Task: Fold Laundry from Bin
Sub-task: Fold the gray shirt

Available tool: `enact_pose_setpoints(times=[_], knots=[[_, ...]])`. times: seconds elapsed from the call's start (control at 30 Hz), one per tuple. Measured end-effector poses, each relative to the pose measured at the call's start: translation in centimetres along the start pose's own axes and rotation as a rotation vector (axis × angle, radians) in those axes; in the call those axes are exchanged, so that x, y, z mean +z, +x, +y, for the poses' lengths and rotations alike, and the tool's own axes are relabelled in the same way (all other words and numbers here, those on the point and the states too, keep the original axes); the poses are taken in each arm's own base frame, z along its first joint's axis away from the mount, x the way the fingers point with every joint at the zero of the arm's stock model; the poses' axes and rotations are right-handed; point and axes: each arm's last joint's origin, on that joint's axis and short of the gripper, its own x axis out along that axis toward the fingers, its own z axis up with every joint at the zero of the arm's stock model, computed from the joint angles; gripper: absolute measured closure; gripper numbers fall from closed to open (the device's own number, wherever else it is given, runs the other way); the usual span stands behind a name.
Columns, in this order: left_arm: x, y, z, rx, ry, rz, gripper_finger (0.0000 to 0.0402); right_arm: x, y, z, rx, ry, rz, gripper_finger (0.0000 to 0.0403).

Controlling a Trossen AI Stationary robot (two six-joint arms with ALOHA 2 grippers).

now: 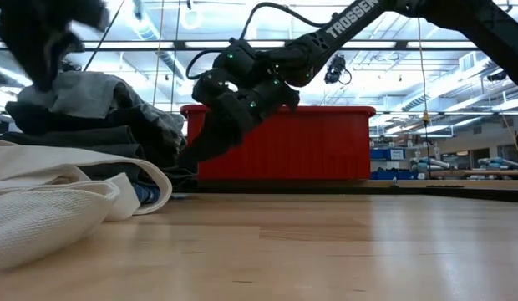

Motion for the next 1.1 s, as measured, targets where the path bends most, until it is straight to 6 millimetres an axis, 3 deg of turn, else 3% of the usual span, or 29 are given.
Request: enact_pose_setpoints(times=[0.17, 0.3, 0.37, 0.43, 0.6, 0.87, 0.97, 1.1], knots=[[1.7, -4.3, 0.4, -0.023, 0.051, -0.249, 0.0285, 0.2, -0.4, -0.2, 0.005, 0.004, -0.010, 0.0252], [2.1, -7.1, 2.4, 0.289, -0.044, -0.494, 0.0285, 0.4, -0.4, -0.2, 0.005, -0.006, -0.028, 0.0252], [2.0, -7.3, 3.7, 0.419, -0.103, -0.508, 0.0285, 0.7, -0.3, 0.0, 0.009, -0.018, -0.046, 0.0252], [2.5, -6.6, 4.9, 0.481, -0.163, -0.489, 0.0285, 0.9, -0.2, 0.3, 0.024, -0.034, -0.069, 0.0252], [2.5, -2.9, 8.5, 0.616, -0.272, -0.226, 0.0285, 1.3, 0.2, 1.1, 0.036, -0.043, -0.080, 0.0252], [0.0, 4.2, 12.0, 0.464, -0.291, 0.297, 0.0285, 0.9, -0.8, 0.8, 0.019, 0.007, -0.009, 0.0252], [0.1, 4.7, 12.4, 0.353, -0.310, 0.305, 0.0285, 0.8, -1.1, 0.5, 0.014, 0.014, 0.011, 0.0252], [0.2, 4.2, 12.7, 0.348, -0.323, 0.265, 0.0285, 0.7, -1.6, 0.2, 0.005, 0.018, 0.028, 0.0252]])
